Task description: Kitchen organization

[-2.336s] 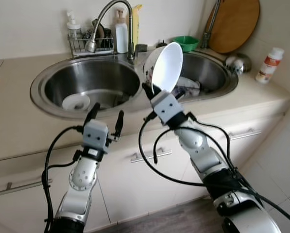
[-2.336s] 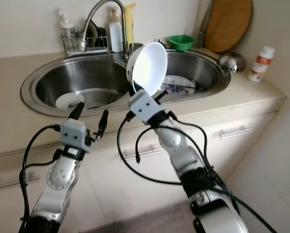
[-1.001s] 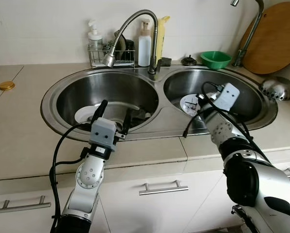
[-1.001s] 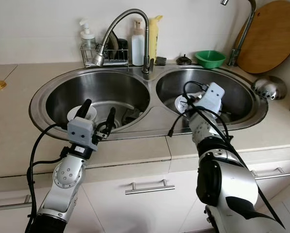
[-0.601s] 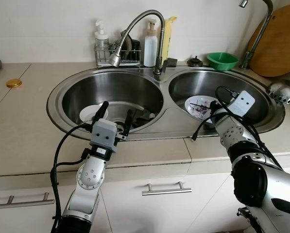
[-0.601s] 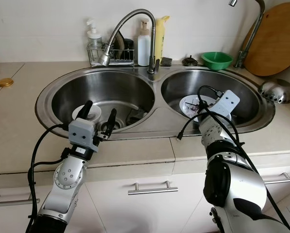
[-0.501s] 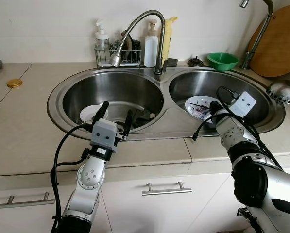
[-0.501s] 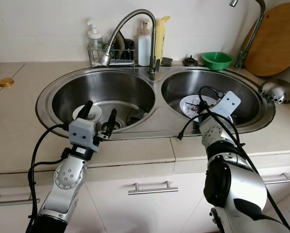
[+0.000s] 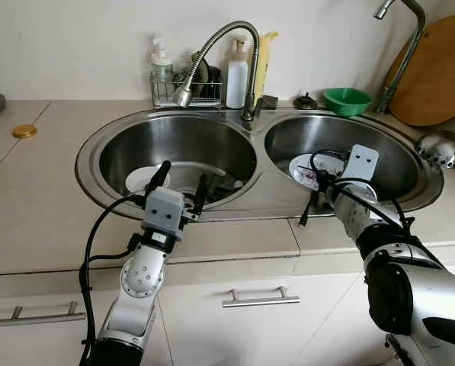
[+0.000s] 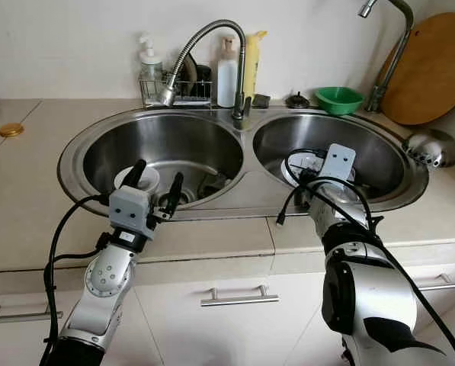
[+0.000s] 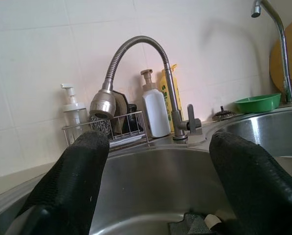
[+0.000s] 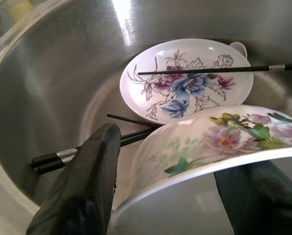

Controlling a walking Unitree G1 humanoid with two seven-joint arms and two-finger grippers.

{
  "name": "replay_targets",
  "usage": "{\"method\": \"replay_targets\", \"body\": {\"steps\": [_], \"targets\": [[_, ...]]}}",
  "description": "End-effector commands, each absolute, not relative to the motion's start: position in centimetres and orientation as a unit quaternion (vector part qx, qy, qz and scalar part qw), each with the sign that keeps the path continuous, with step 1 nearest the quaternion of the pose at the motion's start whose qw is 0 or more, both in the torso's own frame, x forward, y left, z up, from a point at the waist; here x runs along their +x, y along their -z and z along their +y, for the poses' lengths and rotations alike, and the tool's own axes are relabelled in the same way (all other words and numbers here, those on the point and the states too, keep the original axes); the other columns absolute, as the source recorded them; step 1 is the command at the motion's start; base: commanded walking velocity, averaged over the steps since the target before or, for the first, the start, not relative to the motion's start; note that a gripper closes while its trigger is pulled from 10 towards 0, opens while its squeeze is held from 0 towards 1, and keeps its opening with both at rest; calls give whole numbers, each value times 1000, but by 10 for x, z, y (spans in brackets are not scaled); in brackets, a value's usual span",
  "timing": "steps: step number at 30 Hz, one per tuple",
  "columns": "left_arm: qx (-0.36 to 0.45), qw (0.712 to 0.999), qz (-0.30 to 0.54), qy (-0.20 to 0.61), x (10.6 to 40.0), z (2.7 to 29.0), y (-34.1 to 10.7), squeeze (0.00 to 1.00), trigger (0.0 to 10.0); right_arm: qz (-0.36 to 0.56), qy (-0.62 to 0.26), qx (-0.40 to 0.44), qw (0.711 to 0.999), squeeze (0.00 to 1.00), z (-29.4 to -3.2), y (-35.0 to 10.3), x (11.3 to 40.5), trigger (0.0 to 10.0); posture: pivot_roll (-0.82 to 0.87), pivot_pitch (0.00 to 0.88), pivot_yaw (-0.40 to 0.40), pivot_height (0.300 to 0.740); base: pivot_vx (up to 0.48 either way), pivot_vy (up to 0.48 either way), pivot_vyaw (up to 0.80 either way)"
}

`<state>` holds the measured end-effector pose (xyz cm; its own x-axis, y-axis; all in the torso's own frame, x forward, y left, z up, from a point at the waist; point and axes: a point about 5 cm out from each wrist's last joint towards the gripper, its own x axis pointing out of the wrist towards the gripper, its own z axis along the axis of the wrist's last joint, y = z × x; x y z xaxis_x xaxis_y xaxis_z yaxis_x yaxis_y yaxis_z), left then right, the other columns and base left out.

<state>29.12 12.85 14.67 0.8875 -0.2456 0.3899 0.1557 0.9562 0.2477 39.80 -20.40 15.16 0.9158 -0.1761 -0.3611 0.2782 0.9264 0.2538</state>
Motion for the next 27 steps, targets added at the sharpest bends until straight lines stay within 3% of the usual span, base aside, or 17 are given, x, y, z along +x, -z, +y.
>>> {"method": "replay_targets", "body": {"steps": [1,5,9,18,27], "targets": [[112,967,-203,106,292,128,-143,0,10000,208,100,194,953,0,-196,-130,391,10000,6,0,-34,740,0,0,0],[113,967,-201,105,292,129,-143,0,10000,190,25,137,972,0,-180,-143,396,10000,2,0,-33,740,0,0,0],[114,968,-199,107,291,128,-142,0,10000,226,1,105,969,0,-174,-134,393,10000,-1,0,-34,740,0,0,0],[117,969,-192,102,292,130,-139,0,10000,302,1,34,953,0,-190,-98,372,10000,-4,0,-38,740,0,0,0],[117,969,-189,104,293,128,-138,0,10000,334,40,163,928,0,-194,-88,365,10000,-10,0,-35,740,0,0,0]]}}
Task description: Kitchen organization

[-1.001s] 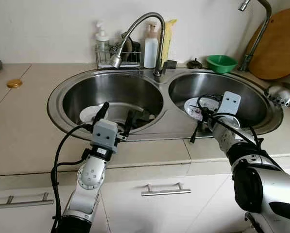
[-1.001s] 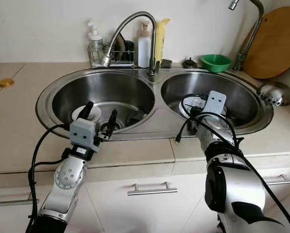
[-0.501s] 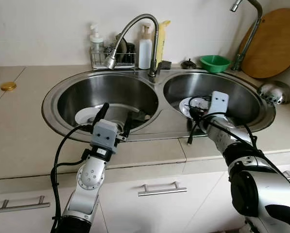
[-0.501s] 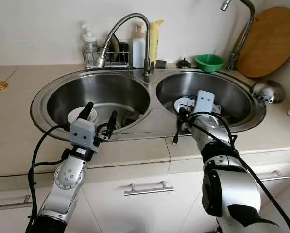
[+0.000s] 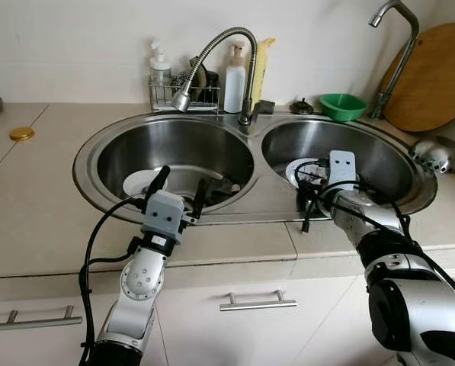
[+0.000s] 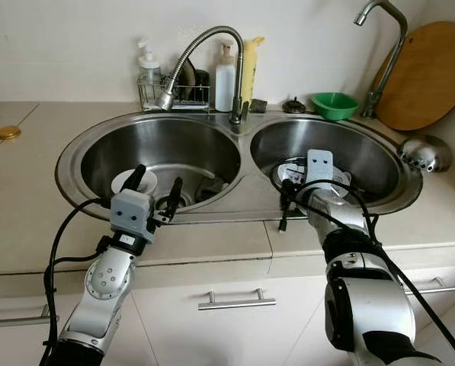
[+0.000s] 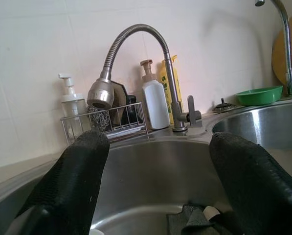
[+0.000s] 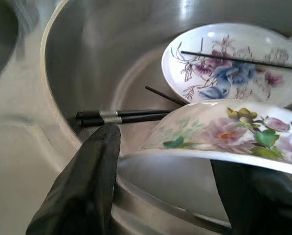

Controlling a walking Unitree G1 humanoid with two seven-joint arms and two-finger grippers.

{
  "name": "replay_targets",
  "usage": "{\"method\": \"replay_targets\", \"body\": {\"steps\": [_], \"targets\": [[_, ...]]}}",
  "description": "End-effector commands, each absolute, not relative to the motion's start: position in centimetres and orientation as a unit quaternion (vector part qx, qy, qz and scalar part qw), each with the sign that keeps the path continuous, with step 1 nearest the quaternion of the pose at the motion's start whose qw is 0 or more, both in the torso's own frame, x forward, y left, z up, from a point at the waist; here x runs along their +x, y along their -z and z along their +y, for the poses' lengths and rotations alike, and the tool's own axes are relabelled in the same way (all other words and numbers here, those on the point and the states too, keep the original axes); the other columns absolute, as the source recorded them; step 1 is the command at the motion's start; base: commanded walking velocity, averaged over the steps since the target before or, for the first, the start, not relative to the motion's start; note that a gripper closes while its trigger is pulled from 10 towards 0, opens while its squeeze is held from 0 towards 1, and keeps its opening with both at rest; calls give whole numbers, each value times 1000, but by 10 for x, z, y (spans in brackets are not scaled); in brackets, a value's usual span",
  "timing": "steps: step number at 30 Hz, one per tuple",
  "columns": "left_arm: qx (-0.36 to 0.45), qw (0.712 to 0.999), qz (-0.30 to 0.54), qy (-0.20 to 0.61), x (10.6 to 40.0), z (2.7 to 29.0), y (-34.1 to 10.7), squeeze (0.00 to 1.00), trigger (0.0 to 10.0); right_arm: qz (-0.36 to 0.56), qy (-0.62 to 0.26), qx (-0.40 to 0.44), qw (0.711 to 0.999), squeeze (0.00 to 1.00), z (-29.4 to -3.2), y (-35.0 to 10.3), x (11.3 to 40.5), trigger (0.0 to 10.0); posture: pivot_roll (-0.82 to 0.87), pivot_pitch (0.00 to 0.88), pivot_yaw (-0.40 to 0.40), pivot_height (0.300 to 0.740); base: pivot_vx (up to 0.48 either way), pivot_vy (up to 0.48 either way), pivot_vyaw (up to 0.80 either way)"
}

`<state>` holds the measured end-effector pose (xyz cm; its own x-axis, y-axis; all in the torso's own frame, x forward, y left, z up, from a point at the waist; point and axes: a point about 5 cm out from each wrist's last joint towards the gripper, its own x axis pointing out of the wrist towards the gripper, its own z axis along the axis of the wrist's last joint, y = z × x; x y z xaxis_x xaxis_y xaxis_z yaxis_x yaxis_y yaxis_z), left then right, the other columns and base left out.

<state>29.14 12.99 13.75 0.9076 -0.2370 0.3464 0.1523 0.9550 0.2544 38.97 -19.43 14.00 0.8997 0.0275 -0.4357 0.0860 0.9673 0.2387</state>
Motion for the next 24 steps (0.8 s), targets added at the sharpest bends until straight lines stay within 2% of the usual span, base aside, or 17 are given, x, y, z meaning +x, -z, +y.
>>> {"method": "replay_targets", "body": {"steps": [1,5,7,9,12,17,21,23,24], "targets": [[117,970,-189,104,293,128,-138,0,10000,324,47,199,924,0,-194,-92,367,10000,-10,0,-34,740,0,0,0],[118,970,-188,104,293,129,-138,0,10000,254,46,321,911,0,-194,-115,379,10000,-4,0,-31,740,0,0,0],[119,969,-188,104,293,129,-138,0,10000,234,42,354,904,0,-193,-127,384,10000,-4,0,-31,740,0,0,0],[119,969,-189,104,293,129,-138,0,10000,198,54,420,884,0,-196,-144,391,10000,-4,0,-33,740,0,0,0],[119,969,-189,104,293,129,-138,0,10000,171,104,472,859,0,-208,-155,395,10000,-3,0,-32,740,0,0,0],[119,969,-188,103,292,129,-138,0,10000,169,236,470,834,0,-228,-165,395,10000,-1,0,-30,740,0,0,0],[119,969,-189,102,292,129,-138,0,10000,144,241,503,817,0,-228,-176,398,10000,-3,0,-31,740,0,0,0],[119,969,-190,103,292,128,-138,0,10000,67,172,559,809,0,-223,-203,407,10000,-4,0,-31,740,0,0,0],[119,969,-190,103,292,128,-138,0,10000,67,172,559,809,0,-223,-203,407,10000,-4,0,-31,740,0,0,0]]}}
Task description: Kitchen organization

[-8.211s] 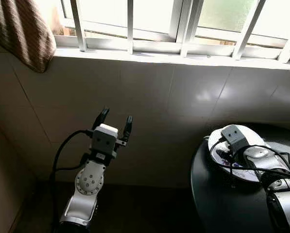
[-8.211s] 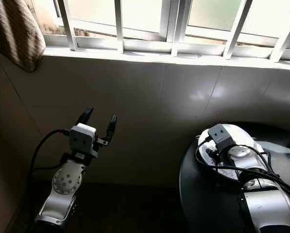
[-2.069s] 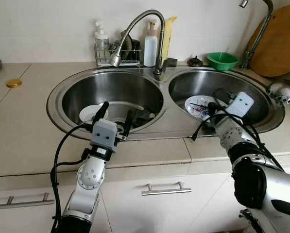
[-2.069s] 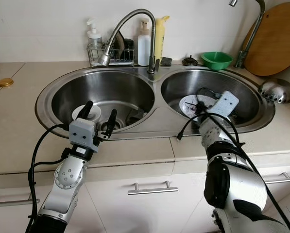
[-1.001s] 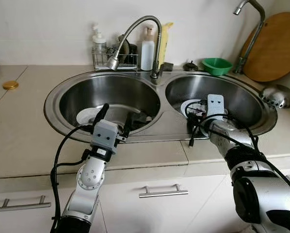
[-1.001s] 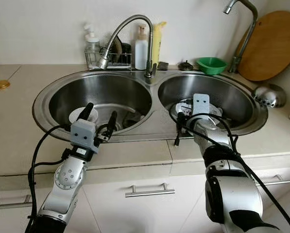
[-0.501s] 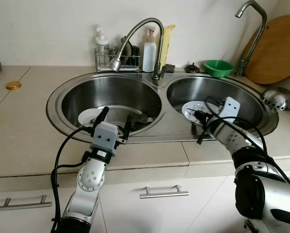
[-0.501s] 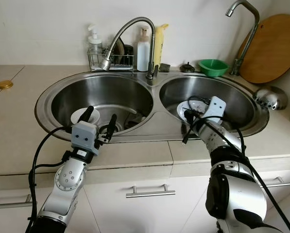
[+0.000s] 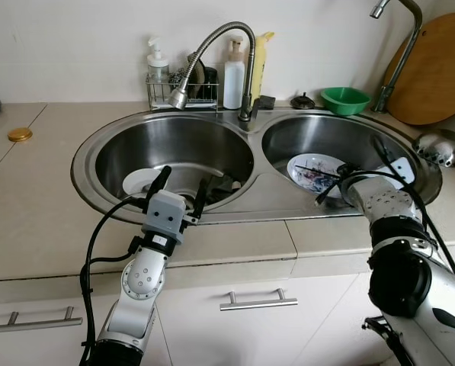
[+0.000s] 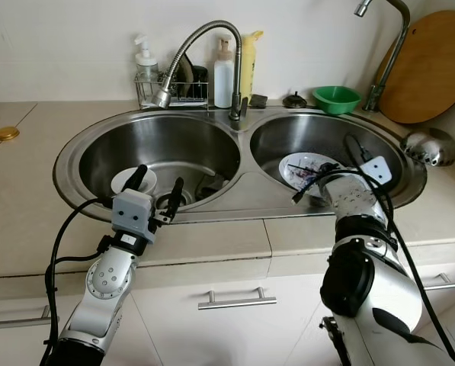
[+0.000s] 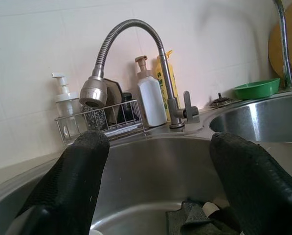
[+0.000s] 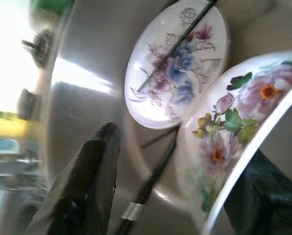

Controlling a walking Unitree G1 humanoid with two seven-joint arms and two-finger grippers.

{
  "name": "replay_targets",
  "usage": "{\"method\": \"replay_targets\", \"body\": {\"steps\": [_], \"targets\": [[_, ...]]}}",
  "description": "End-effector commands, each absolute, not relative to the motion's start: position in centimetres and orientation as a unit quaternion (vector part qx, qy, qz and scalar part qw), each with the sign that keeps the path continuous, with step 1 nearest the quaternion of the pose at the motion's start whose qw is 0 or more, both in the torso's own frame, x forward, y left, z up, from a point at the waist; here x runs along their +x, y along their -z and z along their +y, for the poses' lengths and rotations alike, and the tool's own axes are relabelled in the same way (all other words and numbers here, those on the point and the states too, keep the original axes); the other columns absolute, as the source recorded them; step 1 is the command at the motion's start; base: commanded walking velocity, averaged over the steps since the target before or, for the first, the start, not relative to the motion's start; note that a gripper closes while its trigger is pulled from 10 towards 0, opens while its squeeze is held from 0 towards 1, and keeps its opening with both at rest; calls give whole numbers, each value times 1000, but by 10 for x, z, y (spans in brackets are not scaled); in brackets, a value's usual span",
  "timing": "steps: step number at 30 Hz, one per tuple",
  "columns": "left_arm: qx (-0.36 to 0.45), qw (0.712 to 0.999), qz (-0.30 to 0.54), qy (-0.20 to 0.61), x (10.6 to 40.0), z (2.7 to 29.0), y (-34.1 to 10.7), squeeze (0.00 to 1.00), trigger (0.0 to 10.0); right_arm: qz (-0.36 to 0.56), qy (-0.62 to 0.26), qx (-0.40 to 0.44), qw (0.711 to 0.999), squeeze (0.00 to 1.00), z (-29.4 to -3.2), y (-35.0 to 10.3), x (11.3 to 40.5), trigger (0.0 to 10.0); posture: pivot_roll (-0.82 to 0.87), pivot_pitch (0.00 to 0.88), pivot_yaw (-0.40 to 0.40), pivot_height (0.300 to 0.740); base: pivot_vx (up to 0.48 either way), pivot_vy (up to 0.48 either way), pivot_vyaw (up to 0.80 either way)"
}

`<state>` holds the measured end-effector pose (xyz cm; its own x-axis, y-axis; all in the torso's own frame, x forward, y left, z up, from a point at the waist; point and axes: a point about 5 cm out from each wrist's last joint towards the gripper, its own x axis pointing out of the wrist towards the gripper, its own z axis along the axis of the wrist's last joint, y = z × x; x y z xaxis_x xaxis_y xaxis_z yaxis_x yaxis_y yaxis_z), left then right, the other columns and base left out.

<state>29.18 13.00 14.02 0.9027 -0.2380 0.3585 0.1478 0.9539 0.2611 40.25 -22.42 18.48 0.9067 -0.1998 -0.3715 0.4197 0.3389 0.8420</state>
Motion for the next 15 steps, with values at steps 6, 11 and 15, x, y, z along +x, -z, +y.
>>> {"method": "replay_targets", "body": {"steps": [6,11,15], "targets": [[120,969,-189,102,292,128,-137,0,10000,13,28,573,819,0,-194,-238,417,10000,4,0,-39,740,0,0,0],[120,970,-188,100,291,128,-137,0,10000,61,26,530,846,0,-184,-217,415,10000,4,0,-41,740,0,0,0],[120,970,-186,100,291,129,-136,0,10000,166,109,470,860,0,-189,-168,404,10000,2,0,-41,740,0,0,0]]}}
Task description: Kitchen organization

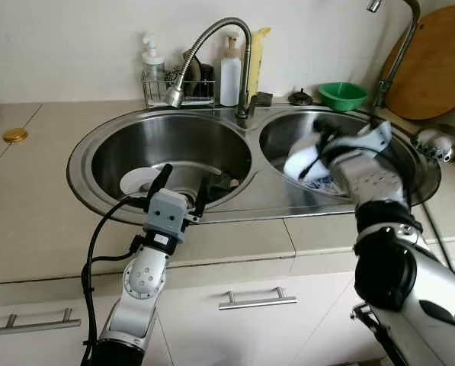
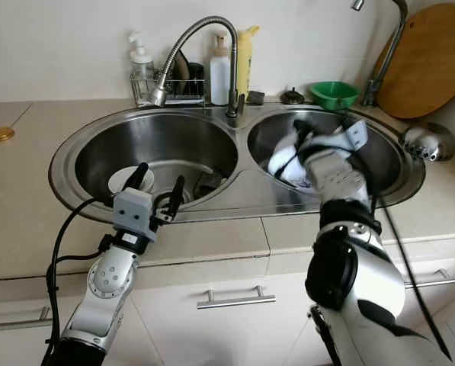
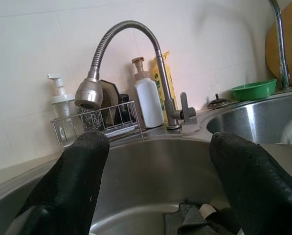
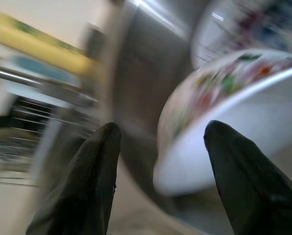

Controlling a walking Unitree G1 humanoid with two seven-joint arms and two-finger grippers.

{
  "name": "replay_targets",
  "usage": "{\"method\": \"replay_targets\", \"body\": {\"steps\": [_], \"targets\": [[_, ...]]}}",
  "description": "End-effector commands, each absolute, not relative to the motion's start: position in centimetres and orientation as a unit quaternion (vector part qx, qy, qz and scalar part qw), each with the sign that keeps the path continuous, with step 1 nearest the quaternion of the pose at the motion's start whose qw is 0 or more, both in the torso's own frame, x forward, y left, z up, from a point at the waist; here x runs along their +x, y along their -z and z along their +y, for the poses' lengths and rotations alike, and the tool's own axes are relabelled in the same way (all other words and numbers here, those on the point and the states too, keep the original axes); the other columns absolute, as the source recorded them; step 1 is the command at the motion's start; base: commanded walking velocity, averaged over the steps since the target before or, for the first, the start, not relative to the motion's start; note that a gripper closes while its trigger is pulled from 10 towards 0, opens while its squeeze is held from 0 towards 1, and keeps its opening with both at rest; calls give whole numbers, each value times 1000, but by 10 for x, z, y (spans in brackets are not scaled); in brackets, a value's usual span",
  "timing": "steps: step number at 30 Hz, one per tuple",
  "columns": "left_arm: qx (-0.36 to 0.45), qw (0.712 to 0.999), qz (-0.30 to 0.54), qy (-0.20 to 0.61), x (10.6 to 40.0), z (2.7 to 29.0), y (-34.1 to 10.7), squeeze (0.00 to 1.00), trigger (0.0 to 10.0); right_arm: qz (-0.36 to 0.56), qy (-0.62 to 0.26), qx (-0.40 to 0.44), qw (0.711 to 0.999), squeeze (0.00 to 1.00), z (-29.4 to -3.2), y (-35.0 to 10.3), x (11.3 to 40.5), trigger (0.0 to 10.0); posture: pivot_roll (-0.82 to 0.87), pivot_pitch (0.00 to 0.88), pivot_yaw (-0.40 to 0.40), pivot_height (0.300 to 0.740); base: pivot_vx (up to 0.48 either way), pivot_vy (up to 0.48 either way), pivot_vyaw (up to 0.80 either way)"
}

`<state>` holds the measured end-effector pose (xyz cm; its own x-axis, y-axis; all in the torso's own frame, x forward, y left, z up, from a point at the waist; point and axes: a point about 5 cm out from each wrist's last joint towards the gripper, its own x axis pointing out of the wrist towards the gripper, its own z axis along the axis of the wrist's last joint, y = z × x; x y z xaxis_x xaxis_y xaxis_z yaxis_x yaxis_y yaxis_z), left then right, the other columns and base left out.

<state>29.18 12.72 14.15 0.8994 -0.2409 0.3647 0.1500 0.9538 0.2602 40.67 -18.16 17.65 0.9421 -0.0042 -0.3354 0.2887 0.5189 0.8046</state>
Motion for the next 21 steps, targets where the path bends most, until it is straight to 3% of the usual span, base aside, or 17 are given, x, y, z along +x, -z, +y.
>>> {"method": "replay_targets", "body": {"steps": [1,10,17,21], "targets": [[120,970,-186,101,291,128,-136,0,10000,168,120,466,860,0,-193,-163,402,10000,4,0,-41,740,0,0,0],[120,970,-184,100,292,129,-136,0,10000,200,139,409,879,0,-202,-159,398,10000,-6,0,-36,740,0,0,0],[120,970,-185,101,292,129,-136,0,10000,142,109,429,885,0,-202,-191,407,10000,-4,0,-35,740,0,0,0],[110,971,-188,101,291,129,-137,0,10000,80,45,373,923,0,-193,-208,408,10000,-1,0,-38,740,0,0,0]]}}
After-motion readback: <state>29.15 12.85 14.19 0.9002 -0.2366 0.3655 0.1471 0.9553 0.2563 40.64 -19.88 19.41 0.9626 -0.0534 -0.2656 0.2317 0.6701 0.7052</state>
